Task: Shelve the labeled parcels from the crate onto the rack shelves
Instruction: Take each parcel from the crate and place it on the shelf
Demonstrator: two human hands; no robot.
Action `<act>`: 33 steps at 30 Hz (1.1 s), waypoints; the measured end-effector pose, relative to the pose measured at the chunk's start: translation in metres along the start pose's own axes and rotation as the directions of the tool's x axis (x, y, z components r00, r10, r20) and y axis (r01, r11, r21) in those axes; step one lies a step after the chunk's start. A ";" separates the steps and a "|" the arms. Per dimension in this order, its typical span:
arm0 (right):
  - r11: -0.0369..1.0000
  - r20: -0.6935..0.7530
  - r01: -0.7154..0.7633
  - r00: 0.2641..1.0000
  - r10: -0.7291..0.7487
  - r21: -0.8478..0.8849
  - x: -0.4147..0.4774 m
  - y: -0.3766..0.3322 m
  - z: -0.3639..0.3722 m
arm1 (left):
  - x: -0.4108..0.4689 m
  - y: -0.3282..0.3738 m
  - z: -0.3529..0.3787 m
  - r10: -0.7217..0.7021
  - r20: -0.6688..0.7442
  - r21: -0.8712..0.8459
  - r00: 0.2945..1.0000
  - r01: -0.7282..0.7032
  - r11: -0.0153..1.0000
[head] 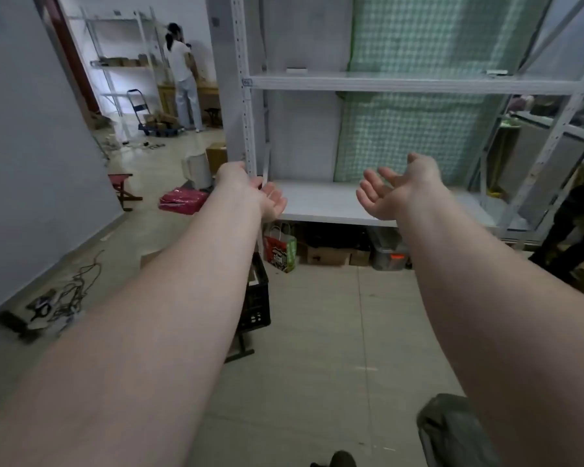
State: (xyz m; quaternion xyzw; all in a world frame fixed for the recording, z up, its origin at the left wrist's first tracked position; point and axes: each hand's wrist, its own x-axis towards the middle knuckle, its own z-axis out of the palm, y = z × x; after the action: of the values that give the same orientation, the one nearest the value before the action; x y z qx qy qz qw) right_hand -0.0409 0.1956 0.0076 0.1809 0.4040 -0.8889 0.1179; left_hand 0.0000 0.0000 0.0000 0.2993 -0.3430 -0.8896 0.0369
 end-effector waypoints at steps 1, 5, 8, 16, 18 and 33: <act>1.000 -0.006 -0.012 1.000 0.011 -0.029 0.005 0.001 0.001 | 0.003 0.000 0.000 0.019 -0.003 -0.011 1.000 -0.019 1.000; 0.994 0.028 -0.008 1.000 0.011 -0.108 0.042 -0.001 0.008 | 0.033 0.002 0.014 0.081 0.063 0.019 0.995 -0.082 0.996; 0.966 0.055 0.054 0.998 -0.041 -0.252 0.081 -0.013 0.018 | 0.063 0.003 0.041 0.108 0.099 0.118 0.989 -0.119 0.986; 0.406 0.251 0.281 0.960 -0.127 -0.870 0.226 -0.038 0.026 | 0.198 -0.009 0.107 0.194 0.032 0.647 0.980 -0.169 0.743; 0.278 0.285 0.308 0.951 -0.121 -0.910 0.265 -0.042 0.036 | 0.229 -0.004 0.113 0.257 0.024 0.744 0.966 -0.189 0.641; -0.508 0.739 0.726 0.633 0.230 -0.463 0.356 0.098 0.156 | 0.285 0.101 -0.011 0.600 -0.224 0.886 0.768 -0.096 0.454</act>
State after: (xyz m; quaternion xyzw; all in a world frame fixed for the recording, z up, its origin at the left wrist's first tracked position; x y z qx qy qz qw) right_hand -0.3640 -0.0088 -0.1127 -0.4113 0.9033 -0.1166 0.0364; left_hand -0.2412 -0.1606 -0.0876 0.4218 -0.7563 -0.4707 0.1690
